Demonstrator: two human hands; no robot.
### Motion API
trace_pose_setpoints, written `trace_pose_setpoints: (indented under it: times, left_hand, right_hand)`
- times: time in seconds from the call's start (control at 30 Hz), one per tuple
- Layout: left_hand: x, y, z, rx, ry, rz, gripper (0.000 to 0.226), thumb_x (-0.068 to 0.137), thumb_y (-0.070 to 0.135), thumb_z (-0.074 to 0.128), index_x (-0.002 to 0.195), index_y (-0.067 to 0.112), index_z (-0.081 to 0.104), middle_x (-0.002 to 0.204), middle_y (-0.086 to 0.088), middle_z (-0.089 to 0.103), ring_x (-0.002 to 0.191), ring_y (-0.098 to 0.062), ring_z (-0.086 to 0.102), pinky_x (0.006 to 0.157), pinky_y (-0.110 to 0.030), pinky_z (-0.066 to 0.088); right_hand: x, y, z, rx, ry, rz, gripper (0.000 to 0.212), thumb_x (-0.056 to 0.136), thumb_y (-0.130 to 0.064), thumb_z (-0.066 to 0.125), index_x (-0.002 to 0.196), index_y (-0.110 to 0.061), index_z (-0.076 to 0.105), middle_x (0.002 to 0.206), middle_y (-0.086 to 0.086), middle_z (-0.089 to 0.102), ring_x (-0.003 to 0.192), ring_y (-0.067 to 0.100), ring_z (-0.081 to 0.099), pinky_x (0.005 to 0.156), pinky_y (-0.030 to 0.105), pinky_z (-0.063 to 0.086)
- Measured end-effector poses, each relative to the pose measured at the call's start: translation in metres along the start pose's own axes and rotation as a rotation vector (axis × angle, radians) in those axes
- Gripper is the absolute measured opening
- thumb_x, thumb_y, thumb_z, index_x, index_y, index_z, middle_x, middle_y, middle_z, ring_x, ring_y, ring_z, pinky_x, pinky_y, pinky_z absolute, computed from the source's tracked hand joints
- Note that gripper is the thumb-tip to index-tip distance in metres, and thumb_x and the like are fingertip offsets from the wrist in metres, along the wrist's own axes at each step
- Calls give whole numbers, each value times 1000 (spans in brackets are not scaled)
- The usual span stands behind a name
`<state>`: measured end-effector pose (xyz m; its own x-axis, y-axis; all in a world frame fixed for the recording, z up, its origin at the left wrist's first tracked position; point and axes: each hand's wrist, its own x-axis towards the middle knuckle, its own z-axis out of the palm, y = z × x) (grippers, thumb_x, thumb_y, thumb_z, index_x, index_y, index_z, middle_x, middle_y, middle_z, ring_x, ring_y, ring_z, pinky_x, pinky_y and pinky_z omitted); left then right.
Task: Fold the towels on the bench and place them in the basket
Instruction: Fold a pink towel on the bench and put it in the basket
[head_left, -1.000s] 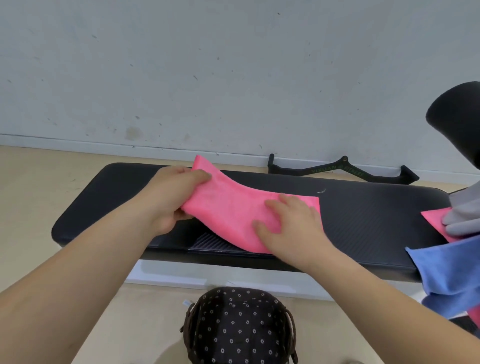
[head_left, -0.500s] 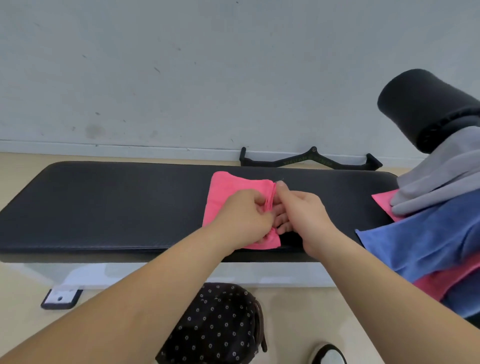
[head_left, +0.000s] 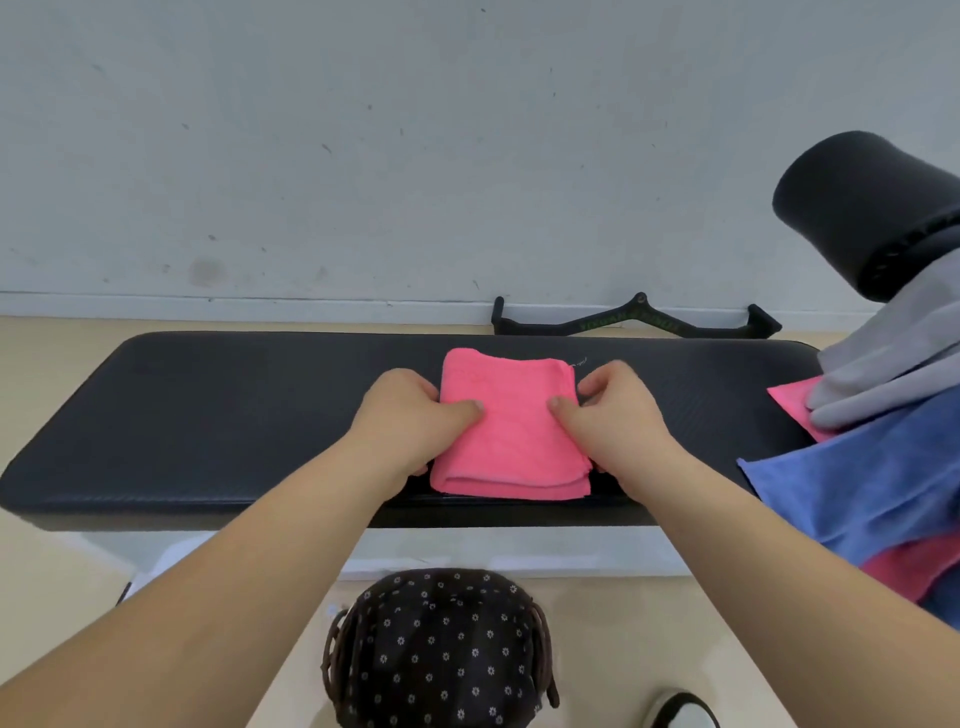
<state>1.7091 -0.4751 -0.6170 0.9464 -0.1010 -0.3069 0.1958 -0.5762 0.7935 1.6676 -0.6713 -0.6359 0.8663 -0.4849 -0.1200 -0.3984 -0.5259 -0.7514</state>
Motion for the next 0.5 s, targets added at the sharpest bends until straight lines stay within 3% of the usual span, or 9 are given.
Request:
trace_pose_setpoints:
  times: [0.1,0.17,0.23,0.3,0.37,0.43,0.5]
  left_hand:
    - [4,1,2,3,-28,16,24,81,29,78,81,15,59,77,-11,62,61,-25,56,54,-32,47]
    - [6,0,-1,-34,-43,14,23,82,24,77,78,14,57,78,-11,66,63,-27,62,56,-32,53]
    - [5,0,-7,-97,-65,-7,17,86,18,76,83,9,61,86,-13,74,69,-26,71,55,-31,58]
    - [3,0,-14,-143,-83,-12,15,87,15,76,95,5,67,92,-14,76,77,-26,75,54,-32,61]
    - [3,0,-20,-250,-129,-63,20,87,14,77,105,8,70,96,-13,78,85,-28,77,65,-37,65]
    - [3,1,-25,-456,-223,-196,30,83,13,78,112,7,72,105,-16,78,100,-34,75,86,-51,63]
    - [1,4,-26,-545,-281,-264,36,81,14,78,116,6,72,113,-18,77,109,-38,72,95,-58,57]
  right_hand:
    - [-7,-8,1,-345,102,-338,39,87,-33,71,122,-26,54,121,-4,49,108,18,54,78,37,49]
    - [-11,-15,1,-428,-32,-512,58,85,-42,70,139,-31,53,137,-6,45,129,18,42,101,40,45]
    - [-12,-15,4,-488,-251,-524,85,78,-61,67,154,-30,42,157,-4,37,148,21,25,122,40,27]
    - [-12,-11,8,-523,-358,-457,111,62,-82,51,160,-33,29,166,-5,24,154,22,13,127,41,15]
    - [-11,-9,9,-521,-359,-399,122,50,-91,41,160,-40,25,160,-10,24,150,21,15,124,43,17]
    - [-12,-11,12,-516,-348,-383,129,43,-96,43,159,-45,23,150,-11,25,143,19,18,122,43,17]
    - [-12,-12,18,-549,-373,-372,134,39,-99,47,159,-48,15,152,-9,19,145,19,12,122,43,10]
